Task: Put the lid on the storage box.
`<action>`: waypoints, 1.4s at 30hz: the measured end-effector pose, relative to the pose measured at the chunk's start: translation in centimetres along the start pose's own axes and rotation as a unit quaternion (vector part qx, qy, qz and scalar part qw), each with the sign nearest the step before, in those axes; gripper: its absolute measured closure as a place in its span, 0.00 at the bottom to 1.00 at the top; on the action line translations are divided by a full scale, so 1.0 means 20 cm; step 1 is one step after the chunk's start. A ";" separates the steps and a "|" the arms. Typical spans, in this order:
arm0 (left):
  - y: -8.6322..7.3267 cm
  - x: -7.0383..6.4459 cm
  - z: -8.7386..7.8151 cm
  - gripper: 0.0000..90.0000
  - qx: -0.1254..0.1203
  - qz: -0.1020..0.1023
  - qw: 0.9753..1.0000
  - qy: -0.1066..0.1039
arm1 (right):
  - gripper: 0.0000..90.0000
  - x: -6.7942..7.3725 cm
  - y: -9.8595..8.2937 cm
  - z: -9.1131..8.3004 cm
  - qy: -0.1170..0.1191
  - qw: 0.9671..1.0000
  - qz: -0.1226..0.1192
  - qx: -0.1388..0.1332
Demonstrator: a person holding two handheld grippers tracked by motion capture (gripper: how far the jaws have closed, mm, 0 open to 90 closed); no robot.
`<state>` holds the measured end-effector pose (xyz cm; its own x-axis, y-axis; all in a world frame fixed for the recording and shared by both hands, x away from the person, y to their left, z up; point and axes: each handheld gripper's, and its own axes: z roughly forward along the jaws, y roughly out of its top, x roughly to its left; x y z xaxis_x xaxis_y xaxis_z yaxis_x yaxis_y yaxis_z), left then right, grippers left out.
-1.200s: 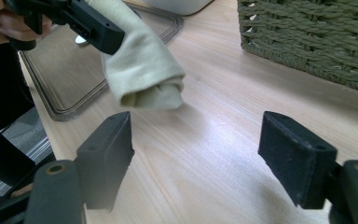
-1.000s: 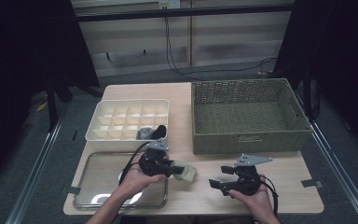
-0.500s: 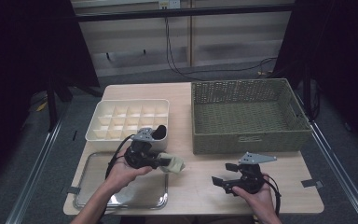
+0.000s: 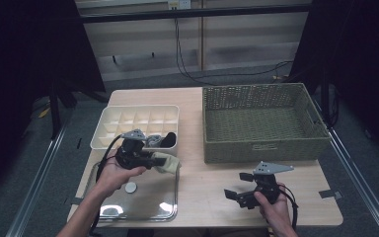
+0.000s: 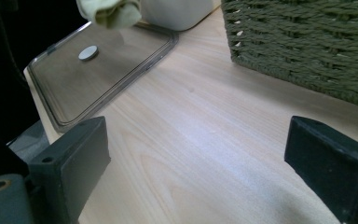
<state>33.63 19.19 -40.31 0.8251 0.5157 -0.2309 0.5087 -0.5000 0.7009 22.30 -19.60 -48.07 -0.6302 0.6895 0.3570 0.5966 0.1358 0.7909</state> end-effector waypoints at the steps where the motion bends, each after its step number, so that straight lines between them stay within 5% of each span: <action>1: 0.00 0.01 -0.01 0.76 0.002 0.003 1.000 0.003 | 0.07 0.00 0.00 0.00 0.003 1.000 0.000 -0.002; 17: 0.03 0.20 -0.20 0.76 0.002 -0.019 0.999 0.048 | 0.10 0.00 -0.01 0.01 -0.022 1.000 -0.008 0.000; 27: 0.06 0.31 -0.31 0.76 0.014 -0.029 0.996 0.083 | 0.10 -0.01 -0.01 0.01 -0.015 1.000 -0.002 0.005; 30: 0.06 0.35 -0.35 0.76 -0.004 -0.029 0.995 0.094 | 0.10 0.00 -0.01 0.01 -0.014 1.000 -0.003 0.006; 37: 0.04 0.45 -0.33 0.76 0.015 -0.054 0.992 0.109 | 0.10 -0.01 -0.01 0.02 -0.012 1.000 -0.005 0.009; 42: 0.06 0.51 -0.31 0.76 0.038 -0.050 0.991 0.119 | 0.10 0.00 -0.01 0.02 -0.012 1.000 -0.001 0.011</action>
<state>41.10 28.04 -37.64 0.6931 0.7101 -0.1239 0.6093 -0.4852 0.6272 22.43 -19.34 -48.51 -0.6199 0.7058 0.3428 0.6058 0.1529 0.7808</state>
